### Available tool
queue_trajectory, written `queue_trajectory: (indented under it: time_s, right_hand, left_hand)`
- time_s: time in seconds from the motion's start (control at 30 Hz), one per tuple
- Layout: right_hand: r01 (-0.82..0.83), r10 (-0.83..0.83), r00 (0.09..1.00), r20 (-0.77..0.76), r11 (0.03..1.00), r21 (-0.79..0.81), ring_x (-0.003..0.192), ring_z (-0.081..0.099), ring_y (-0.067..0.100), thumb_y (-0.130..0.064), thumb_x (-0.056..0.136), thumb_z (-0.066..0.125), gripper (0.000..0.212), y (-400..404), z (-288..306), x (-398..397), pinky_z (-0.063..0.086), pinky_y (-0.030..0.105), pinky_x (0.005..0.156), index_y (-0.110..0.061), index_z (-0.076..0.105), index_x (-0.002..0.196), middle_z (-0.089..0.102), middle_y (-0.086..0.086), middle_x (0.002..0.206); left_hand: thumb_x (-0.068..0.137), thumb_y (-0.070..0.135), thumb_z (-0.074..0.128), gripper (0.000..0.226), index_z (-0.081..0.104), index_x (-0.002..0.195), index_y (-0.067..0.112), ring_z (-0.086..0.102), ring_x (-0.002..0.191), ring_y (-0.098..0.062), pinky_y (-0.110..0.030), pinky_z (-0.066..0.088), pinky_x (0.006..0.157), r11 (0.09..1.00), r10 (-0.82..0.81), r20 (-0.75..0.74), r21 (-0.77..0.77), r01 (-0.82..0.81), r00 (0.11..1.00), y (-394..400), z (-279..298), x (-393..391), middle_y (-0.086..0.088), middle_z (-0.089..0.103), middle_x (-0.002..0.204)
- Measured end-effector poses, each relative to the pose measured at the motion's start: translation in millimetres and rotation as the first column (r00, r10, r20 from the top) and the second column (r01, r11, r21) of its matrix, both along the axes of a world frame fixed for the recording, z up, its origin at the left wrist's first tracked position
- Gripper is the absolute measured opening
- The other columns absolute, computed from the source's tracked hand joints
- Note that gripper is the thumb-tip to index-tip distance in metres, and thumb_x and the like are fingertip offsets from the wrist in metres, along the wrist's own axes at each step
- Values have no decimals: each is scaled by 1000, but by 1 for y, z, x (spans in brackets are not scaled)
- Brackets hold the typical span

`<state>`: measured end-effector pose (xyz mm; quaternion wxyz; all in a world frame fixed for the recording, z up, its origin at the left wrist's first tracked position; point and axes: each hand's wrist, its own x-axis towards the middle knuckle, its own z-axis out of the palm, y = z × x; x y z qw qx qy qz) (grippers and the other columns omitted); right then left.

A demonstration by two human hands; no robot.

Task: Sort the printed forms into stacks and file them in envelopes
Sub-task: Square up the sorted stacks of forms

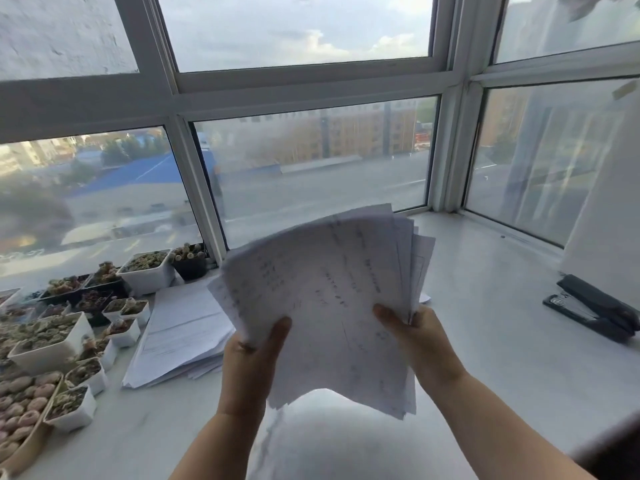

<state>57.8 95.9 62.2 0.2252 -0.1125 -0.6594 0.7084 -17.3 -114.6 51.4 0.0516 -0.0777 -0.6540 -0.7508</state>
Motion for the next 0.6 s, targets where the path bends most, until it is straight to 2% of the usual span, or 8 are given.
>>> queue_trajectory:
  time_s: [0.07, 0.1, 0.2, 0.27, 0.37, 0.43, 0.53, 0.6]
  right_hand:
    - [-46, 47, 999, -23, 999, 27, 82, 72, 12, -30, 74, 72, 18, 3, 1, 5, 57, 23, 67, -28, 76, 92, 76, -2, 91]
    - [-59, 59, 998, 0, 998, 27, 87, 72, 13, -28, 74, 73, 23, 4, -6, 9, 58, 26, 71, -25, 75, 97, 76, -2, 96]
    - [-32, 31, 995, 91, 999, 10, 102, 68, 19, -7, 81, 75, 32, 2, -42, 17, 55, 35, 85, -18, 67, 111, 73, 2, 107]
    - [30, -33, 994, 108, 999, 29, 104, 66, 19, 1, 87, 65, 32, -5, -52, 15, 52, 31, 86, -18, 64, 112, 72, 0, 106]
    - [35, -42, 996, 77, 995, 88, 92, 67, 9, -19, 83, 64, 23, -8, -38, 8, 54, 23, 75, -28, 66, 104, 73, -8, 95]
    - [37, -46, 997, 69, 992, 120, 82, 66, 7, -26, 76, 60, 22, -3, -32, 7, 55, 25, 69, -34, 65, 96, 71, -7, 90]
    - [43, -56, 987, 151, 995, 86, 88, 67, 11, -13, 81, 62, 31, -1, -51, 14, 57, 35, 77, -34, 60, 103, 69, -5, 95]
    - [44, -68, 964, 256, 994, 97, 92, 66, 11, -4, 92, 56, 29, -6, -67, 18, 54, 30, 81, -28, 56, 109, 68, -4, 100]
  left_hand:
    - [69, 26, 82, 24, 73, 87, 12, 70, 75, -11, -18, 52, 59, 995, -68, -27, 77, 70, 997, -5, 1, -2, -2, 75, 86]
    - [69, 25, 82, 28, 72, 90, 9, 70, 78, -13, -18, 52, 61, 992, -95, -14, 80, 96, 995, -6, -4, -1, -4, 75, 89]
    - [75, 19, 75, 28, 67, 100, 10, 69, 89, -17, -21, 53, 67, 992, -108, 56, -59, 111, 993, -7, -31, 6, -1, 75, 93]
    - [84, 16, 70, 21, 65, 104, 11, 68, 95, -22, -29, 53, 74, 988, -87, 80, -124, 96, 993, -1, -41, 7, -2, 74, 94]
    - [85, 30, 67, 30, 61, 110, 14, 66, 99, -22, -39, 53, 84, 990, -87, 47, -107, 92, 995, 5, -31, 2, -3, 71, 101]
    - [79, 34, 65, 35, 59, 112, 22, 66, 97, -15, -35, 53, 81, 991, -114, 29, -72, 115, 993, 4, -25, -1, 2, 70, 104]
    - [88, 11, 65, 29, 54, 110, 26, 65, 97, -16, -36, 52, 82, 981, -136, 106, -127, 149, 985, 2, -39, 6, 0, 69, 104]
    - [90, -3, 55, 34, 50, 115, 21, 62, 98, -22, -38, 49, 86, 937, -126, 122, -310, 158, 985, 6, -54, 11, -5, 66, 106]
